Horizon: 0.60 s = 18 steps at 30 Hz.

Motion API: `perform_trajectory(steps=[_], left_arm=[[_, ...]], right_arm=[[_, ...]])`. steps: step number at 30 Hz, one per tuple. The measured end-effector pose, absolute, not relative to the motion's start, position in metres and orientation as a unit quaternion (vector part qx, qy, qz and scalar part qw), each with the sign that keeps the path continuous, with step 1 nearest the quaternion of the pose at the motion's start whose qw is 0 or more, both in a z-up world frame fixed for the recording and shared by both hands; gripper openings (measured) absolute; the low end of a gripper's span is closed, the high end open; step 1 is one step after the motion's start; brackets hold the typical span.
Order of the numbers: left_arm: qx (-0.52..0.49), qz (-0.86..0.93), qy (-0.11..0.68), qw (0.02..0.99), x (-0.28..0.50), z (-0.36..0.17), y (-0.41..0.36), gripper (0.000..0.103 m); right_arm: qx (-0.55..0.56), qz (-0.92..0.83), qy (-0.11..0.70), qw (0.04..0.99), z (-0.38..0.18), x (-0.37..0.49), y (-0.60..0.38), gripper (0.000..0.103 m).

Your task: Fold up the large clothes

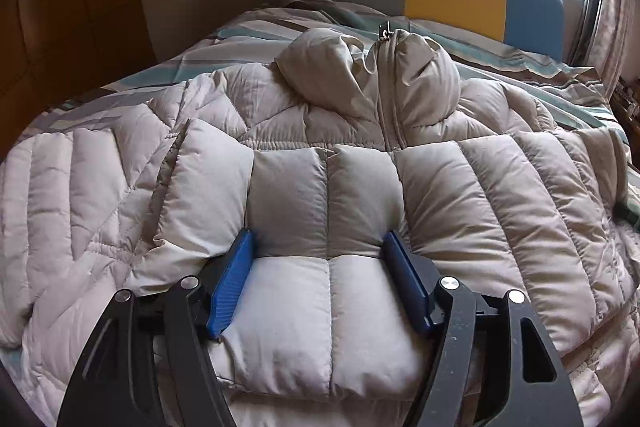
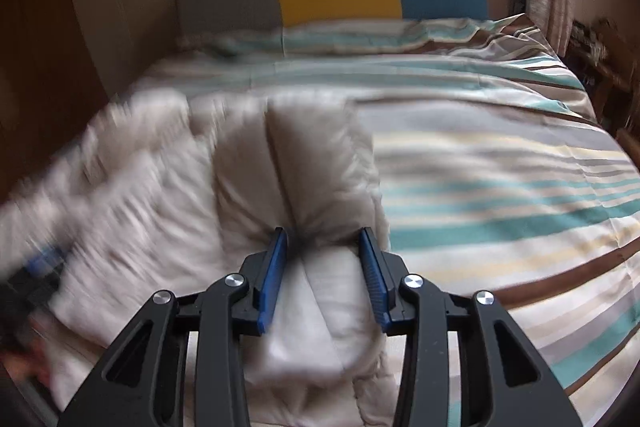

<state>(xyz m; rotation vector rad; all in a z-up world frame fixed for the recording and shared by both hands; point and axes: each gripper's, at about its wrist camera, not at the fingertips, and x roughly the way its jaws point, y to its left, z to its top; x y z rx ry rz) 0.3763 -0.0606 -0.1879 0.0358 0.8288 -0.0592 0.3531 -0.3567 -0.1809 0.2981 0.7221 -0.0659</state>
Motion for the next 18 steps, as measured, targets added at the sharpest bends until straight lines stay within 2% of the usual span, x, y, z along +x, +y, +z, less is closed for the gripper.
perform_trajectory(steps=[6, 9, 18], left_arm=[[0.026, -0.022, 0.401, 0.915, 0.375, -0.188, -0.067, 0.069], [0.028, -0.021, 0.4, 0.916, 0.376, -0.189, -0.067, 0.07], [0.023, -0.022, 0.4, 0.916, 0.375, -0.192, -0.067, 0.071]], right_arm=[[0.133, -0.051, 0.375, 0.916, -0.19, 0.401, -0.358, 0.038], [0.149, -0.07, 0.407, 0.898, -0.218, 0.417, -0.368, 0.049], [0.131, -0.083, 0.404, 0.902, -0.218, 0.41, -0.366, 0.052]])
